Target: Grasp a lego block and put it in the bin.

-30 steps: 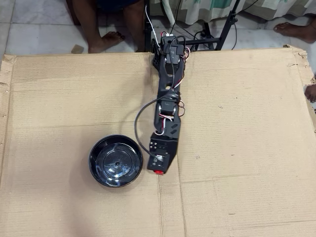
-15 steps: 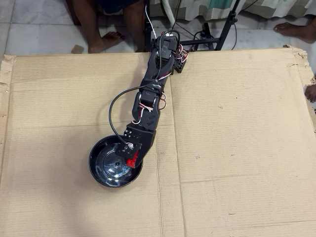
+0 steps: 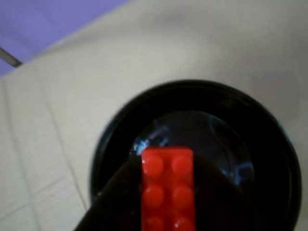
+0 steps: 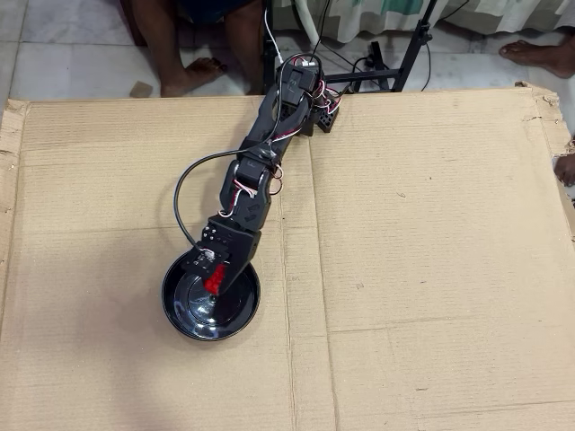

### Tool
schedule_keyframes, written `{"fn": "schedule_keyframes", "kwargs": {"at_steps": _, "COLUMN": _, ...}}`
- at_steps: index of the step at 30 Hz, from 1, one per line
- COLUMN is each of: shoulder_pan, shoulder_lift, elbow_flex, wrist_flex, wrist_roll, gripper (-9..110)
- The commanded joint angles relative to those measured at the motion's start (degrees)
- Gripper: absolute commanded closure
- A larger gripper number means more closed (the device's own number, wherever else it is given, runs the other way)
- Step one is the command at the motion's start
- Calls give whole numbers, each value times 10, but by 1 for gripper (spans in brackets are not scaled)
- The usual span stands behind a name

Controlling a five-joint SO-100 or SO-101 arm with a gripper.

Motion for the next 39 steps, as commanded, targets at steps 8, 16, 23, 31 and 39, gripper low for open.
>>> {"fn": "schedule_keyframes", "kwargs": {"at_steps": 8, "shoulder_pan": 10, "shoulder_lift": 37, "elbow_flex": 20, "wrist_flex": -4, "wrist_roll": -2, "gripper": 101}}
{"fn": "schedule_keyframes", "kwargs": {"at_steps": 16, "shoulder_pan": 13, "shoulder_lift": 37, "elbow_flex": 26, "wrist_flex": -4, "wrist_roll": -2, "gripper": 101}}
{"fn": "schedule_keyframes", "kwargs": {"at_steps": 23, "shoulder_pan": 13, "shoulder_lift": 37, "elbow_flex": 26, "wrist_flex": -5, "wrist_roll": -3, "gripper": 101}}
{"fn": "schedule_keyframes", "kwargs": {"at_steps": 31, "shoulder_pan": 11, "shoulder_lift": 36, "elbow_flex": 26, "wrist_flex": -2, "wrist_roll": -4, "gripper": 87}}
{"fn": "schedule_keyframes", "kwargs": {"at_steps": 39, "shoulder_pan": 9, "shoulder_lift": 36, "elbow_flex": 26, "wrist_flex": -1, "wrist_roll": -3, "gripper": 83}}
